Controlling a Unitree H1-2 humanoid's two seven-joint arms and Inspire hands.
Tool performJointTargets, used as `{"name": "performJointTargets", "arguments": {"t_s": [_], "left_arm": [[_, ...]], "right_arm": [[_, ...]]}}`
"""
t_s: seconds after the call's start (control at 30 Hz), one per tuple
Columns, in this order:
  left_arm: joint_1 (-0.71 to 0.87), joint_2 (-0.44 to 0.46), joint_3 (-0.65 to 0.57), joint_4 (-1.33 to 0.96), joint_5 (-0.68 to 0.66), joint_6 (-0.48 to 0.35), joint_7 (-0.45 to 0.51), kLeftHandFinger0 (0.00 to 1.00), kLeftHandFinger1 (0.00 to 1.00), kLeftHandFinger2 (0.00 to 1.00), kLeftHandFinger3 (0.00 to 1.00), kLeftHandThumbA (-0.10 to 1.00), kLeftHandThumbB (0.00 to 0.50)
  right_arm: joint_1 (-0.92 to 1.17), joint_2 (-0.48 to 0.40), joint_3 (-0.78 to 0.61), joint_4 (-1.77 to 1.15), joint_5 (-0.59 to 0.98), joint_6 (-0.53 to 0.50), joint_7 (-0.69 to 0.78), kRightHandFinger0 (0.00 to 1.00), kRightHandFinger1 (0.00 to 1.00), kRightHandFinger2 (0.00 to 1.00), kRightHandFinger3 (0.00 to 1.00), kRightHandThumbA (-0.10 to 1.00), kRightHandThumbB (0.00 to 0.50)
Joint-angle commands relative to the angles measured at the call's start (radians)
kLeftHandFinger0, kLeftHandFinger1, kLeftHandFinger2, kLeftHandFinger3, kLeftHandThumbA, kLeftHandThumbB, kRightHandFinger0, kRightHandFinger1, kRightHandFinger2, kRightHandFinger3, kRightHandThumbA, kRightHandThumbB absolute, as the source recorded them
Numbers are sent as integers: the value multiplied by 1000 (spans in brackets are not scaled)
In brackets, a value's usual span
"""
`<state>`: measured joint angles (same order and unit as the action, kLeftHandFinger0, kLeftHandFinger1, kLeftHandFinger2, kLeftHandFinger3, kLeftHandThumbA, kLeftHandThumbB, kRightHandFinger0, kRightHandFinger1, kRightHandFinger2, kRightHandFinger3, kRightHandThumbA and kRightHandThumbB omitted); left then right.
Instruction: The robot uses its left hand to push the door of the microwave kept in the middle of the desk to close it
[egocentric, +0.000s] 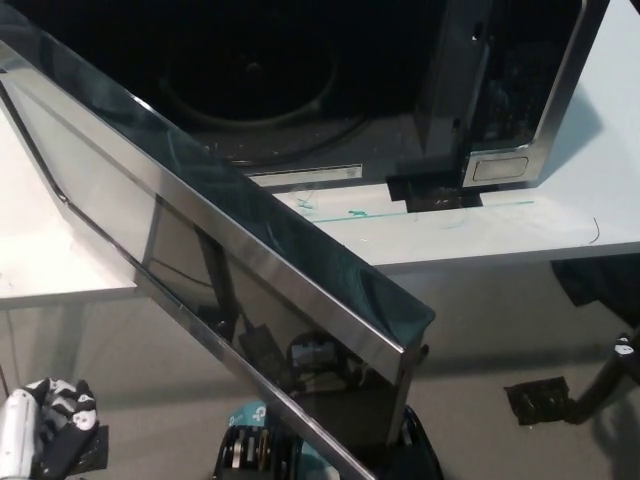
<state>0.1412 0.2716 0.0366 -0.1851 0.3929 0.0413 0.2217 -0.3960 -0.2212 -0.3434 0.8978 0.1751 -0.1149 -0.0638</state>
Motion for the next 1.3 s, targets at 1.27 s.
{"name": "performJointTargets", "arguments": {"t_s": [1.27], "left_arm": [[-759,121,-242,205,541,-356,-46,0,0,0,0,-97,114]], "right_arm": [[22,-29,28,-52,10,-31,-10,1000,1000,1000,1000,370,200]]}}
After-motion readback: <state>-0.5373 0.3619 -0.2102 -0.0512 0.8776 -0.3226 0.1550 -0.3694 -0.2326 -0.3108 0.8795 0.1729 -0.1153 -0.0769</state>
